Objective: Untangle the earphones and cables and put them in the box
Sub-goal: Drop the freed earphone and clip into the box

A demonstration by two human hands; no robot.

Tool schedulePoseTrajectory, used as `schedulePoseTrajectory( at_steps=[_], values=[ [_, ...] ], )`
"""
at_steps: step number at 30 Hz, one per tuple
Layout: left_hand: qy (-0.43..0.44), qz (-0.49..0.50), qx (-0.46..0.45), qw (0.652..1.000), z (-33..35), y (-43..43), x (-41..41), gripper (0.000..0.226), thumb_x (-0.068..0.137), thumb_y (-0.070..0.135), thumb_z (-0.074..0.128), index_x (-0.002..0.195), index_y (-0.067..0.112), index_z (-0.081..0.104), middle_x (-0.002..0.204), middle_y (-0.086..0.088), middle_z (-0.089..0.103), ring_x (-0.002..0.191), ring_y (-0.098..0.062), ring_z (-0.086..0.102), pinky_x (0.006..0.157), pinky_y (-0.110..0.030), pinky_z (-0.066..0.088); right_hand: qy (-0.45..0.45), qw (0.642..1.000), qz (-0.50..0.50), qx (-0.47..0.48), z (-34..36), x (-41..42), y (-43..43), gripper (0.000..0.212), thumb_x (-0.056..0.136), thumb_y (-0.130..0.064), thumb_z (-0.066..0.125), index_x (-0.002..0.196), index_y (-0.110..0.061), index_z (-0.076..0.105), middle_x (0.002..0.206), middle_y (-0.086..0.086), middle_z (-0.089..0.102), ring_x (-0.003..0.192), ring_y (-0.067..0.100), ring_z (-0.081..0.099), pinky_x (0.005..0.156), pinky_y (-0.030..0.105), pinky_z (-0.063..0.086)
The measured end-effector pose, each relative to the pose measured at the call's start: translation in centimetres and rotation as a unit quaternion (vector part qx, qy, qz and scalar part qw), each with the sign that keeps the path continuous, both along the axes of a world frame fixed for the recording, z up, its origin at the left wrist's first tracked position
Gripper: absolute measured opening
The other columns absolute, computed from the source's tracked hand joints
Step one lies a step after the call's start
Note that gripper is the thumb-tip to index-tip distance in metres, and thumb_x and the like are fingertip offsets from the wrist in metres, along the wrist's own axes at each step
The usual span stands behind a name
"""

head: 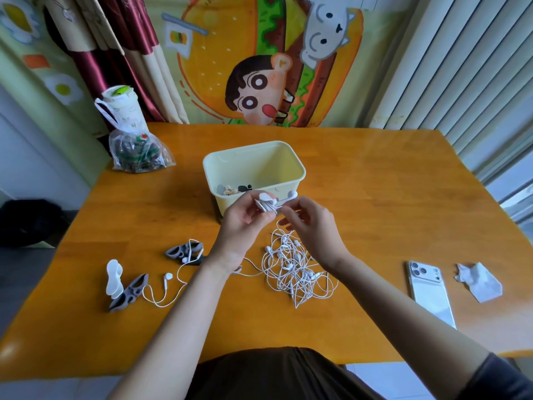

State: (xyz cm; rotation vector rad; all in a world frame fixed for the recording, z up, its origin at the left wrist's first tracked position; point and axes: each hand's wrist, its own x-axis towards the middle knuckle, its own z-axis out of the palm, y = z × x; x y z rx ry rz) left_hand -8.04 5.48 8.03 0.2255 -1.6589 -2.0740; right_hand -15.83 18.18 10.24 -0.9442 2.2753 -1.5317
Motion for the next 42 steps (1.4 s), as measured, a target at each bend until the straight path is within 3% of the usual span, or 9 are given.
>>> schedulePoseTrajectory(
  at_steps=[6, 11, 14, 18, 26, 29, 32, 37, 42],
  values=[
    [-0.037, -0.074, -0.063, 0.995, 0.0, -1.1, 0.4, 0.023, 0.076, 0.0, 0.062, 0.094, 0.014, 0.06, 0.094, 0.014, 0.07, 0.101, -0.004, 0.063, 0.083, -0.017, 0.047, 0.043, 0.997, 0.048, 0.053, 0.6, -1.8, 0.5, 0.014, 0.089, -0.003, 0.058, 0.089, -0.015, 0.066, 0.078, -0.001, 0.07, 0.072, 0.01, 0.067, 0.07, 0.028, 0.057],
    [-0.066, -0.099, -0.039, 0.992, -0.4, -1.2, 0.6, 0.031, 0.065, 0.027, 0.067, 0.093, 0.015, 0.059, 0.084, 0.014, 0.066, 0.088, -0.004, 0.06, 0.079, -0.019, 0.047, 0.085, 0.987, 0.102, 0.093, 1.6, -2.7, 1.2, 0.016, 0.088, -0.001, 0.057, 0.09, -0.011, 0.069, 0.08, -0.002, 0.069, 0.07, 0.003, 0.064, 0.067, 0.017, 0.052],
    [-0.069, -0.103, 0.008, 0.992, -0.7, -0.9, 0.6, 0.025, 0.07, 0.016, 0.066, 0.094, 0.01, 0.06, 0.089, 0.001, 0.068, 0.094, -0.013, 0.063, 0.083, -0.024, 0.049, 0.063, 0.989, 0.104, 0.085, 1.9, -2.7, 1.2, 0.009, 0.091, -0.011, 0.059, 0.092, -0.009, 0.068, 0.084, 0.001, 0.07, 0.073, 0.01, 0.067, 0.071, 0.026, 0.056],
    [-0.046, -0.12, 0.078, 0.989, -0.2, -0.3, 0.7, 0.019, 0.078, 0.004, 0.052, 0.097, 0.005, 0.057, 0.086, 0.003, 0.071, 0.088, -0.008, 0.066, 0.077, -0.021, 0.052, 0.006, 0.992, 0.101, 0.078, 2.0, -2.6, 1.0, 0.01, 0.09, -0.013, 0.061, 0.088, -0.007, 0.068, 0.084, 0.009, 0.072, 0.077, 0.019, 0.07, 0.075, 0.041, 0.057],
    [-0.048, -0.153, 0.098, 0.982, 0.4, -0.8, 1.3, 0.024, 0.079, 0.011, 0.058, 0.102, 0.005, 0.056, 0.091, 0.001, 0.071, 0.093, -0.011, 0.065, 0.08, -0.022, 0.052, -0.027, 0.991, 0.095, 0.085, 2.4, -2.1, 0.5, 0.014, 0.086, -0.014, 0.065, 0.073, -0.02, 0.065, 0.075, 0.01, 0.071, 0.073, 0.027, 0.07, 0.071, 0.043, 0.058],
    [-0.055, -0.16, 0.085, 0.982, 0.2, -0.9, 1.4, 0.034, 0.076, 0.02, 0.063, 0.106, 0.006, 0.056, 0.096, 0.001, 0.071, 0.097, -0.012, 0.065, 0.08, -0.022, 0.051, 0.006, 0.99, 0.073, 0.117, 2.1, -1.9, 0.3, 0.023, 0.082, -0.009, 0.065, 0.064, -0.023, 0.06, 0.064, 0.004, 0.065, 0.056, 0.012, 0.059, 0.054, 0.032, 0.05],
    [-0.045, -0.116, 0.131, 0.984, 0.0, -0.1, 1.2, 0.033, 0.085, 0.007, 0.056, 0.118, 0.007, 0.055, 0.108, -0.005, 0.069, 0.103, -0.016, 0.064, 0.083, -0.024, 0.052, 0.032, 0.992, 0.026, 0.118, 1.9, -1.2, 0.1, 0.024, 0.08, -0.009, 0.064, 0.062, -0.024, 0.057, 0.058, -0.009, 0.056, 0.05, -0.001, 0.046, 0.046, 0.012, 0.033],
    [-0.04, -0.059, 0.215, 0.974, 0.2, 1.9, 0.3, 0.028, 0.096, -0.001, 0.042, 0.119, 0.004, 0.056, 0.109, -0.011, 0.067, 0.102, -0.019, 0.064, 0.087, -0.027, 0.053, 0.034, 0.998, -0.032, 0.052, 1.2, -0.5, 0.0, 0.01, 0.085, -0.013, 0.062, 0.077, -0.01, 0.058, 0.073, 0.002, 0.061, 0.064, 0.011, 0.049, 0.056, 0.027, 0.042],
    [-0.095, -0.025, 0.192, 0.976, 1.5, 3.0, -0.1, 0.031, 0.094, -0.001, 0.05, 0.113, 0.017, 0.065, 0.111, -0.007, 0.068, 0.105, -0.016, 0.062, 0.091, -0.031, 0.051, 0.099, 0.992, -0.061, 0.044, 0.7, -0.1, 0.2, 0.012, 0.086, -0.012, 0.061, 0.078, -0.013, 0.052, 0.076, -0.003, 0.055, 0.068, 0.008, 0.049, 0.058, 0.019, 0.039]
  ],
)
